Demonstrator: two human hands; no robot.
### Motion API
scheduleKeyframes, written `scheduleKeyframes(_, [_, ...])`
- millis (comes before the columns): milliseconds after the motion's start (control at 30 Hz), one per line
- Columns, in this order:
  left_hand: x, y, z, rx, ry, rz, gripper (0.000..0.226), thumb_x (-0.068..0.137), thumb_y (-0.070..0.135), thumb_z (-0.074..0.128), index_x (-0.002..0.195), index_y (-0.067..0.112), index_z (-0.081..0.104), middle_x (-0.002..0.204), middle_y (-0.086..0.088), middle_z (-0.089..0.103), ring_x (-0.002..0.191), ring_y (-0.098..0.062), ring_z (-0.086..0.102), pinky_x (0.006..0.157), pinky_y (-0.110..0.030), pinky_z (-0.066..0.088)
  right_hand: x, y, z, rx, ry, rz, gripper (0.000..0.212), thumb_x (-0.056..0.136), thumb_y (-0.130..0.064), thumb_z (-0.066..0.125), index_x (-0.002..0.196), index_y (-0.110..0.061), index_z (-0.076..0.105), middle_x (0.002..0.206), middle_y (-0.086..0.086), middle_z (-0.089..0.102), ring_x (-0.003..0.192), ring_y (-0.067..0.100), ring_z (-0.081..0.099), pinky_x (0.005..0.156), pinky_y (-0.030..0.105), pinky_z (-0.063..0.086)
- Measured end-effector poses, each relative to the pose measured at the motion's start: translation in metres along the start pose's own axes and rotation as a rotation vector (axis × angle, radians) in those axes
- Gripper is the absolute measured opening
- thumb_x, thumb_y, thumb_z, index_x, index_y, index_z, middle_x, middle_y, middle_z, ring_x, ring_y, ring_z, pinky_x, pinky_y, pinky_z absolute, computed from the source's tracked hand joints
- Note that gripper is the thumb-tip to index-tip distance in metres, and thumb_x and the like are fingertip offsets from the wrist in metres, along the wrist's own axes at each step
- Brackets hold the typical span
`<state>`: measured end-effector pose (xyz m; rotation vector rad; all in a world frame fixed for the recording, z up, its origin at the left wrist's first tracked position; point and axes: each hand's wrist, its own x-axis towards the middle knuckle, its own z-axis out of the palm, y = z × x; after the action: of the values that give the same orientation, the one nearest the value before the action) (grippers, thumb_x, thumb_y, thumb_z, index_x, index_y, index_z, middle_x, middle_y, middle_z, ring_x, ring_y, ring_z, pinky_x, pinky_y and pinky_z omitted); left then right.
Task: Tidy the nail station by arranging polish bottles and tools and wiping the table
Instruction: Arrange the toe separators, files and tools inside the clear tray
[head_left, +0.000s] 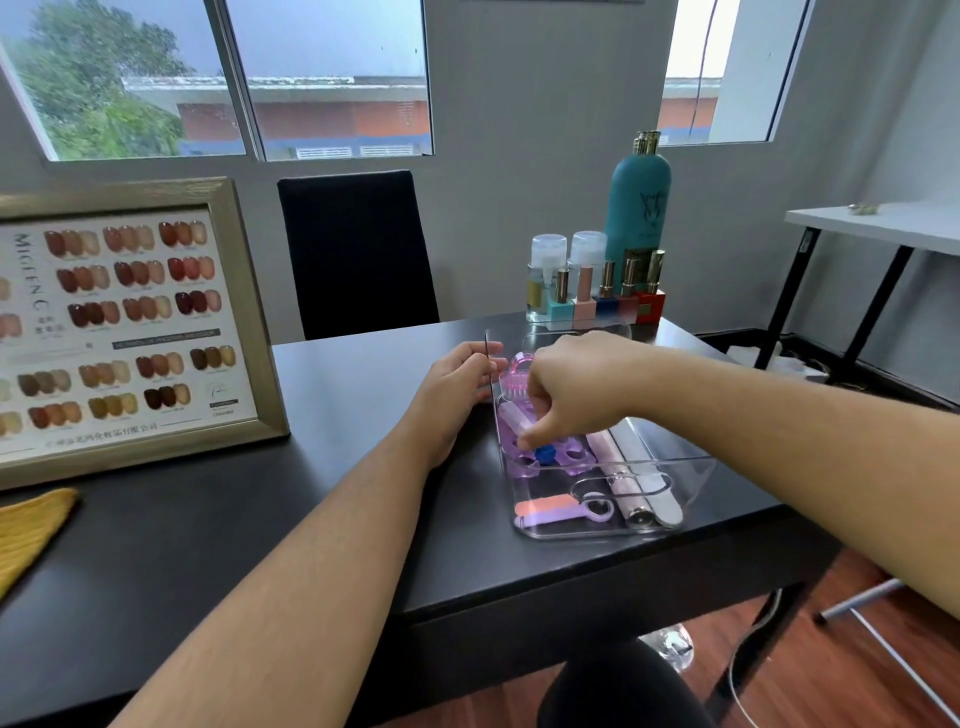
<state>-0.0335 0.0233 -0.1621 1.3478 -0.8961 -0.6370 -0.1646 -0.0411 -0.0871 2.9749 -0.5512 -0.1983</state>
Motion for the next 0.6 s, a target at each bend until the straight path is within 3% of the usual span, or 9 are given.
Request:
scheduleKeyframes(200, [0.002,-0.001,0.0,0.01,0.005,-0.005,0.025,0.09,0.011,0.04,0.106,0.017,0.058,0.1,-0.003,0.065,0.089,-0.01,0.061,0.072,-0.02,0.048,0.003,-0.003,0.001,0.134,-0.07,0.046,0.039,0.08,-0.042,0.064,0.053,-0.016,0.054,0.05,-0.003,0.048,0.049,0.013,0.044,0.047,0.025,0.036])
scheduleKeyframes(400, [0.002,-0.001,0.0,0.005,0.014,-0.001,0.028,0.09,0.009,0.039,0.11,0.013,0.058,0.1,-0.004,0.065,0.09,-0.01,0.061,0.074,-0.021,0.05,0.001,0.001,0.002,0.307,-0.132,0.092,0.039,0.081,-0.04,0.064,0.054,-0.014,0.053,0.052,-0.001,0.045,0.049,0.013,0.041,0.047,0.024,0.033])
scheduleKeyframes(600, [0.002,-0.001,0.001,0.024,0.012,-0.006,0.027,0.091,0.01,0.039,0.111,0.014,0.057,0.104,-0.004,0.064,0.096,-0.012,0.06,0.075,-0.021,0.047,-0.008,0.015,-0.007,0.385,-0.082,0.147,0.039,0.081,-0.036,0.064,0.052,-0.013,0.05,0.049,-0.003,0.036,0.045,0.011,0.031,0.045,0.024,0.026])
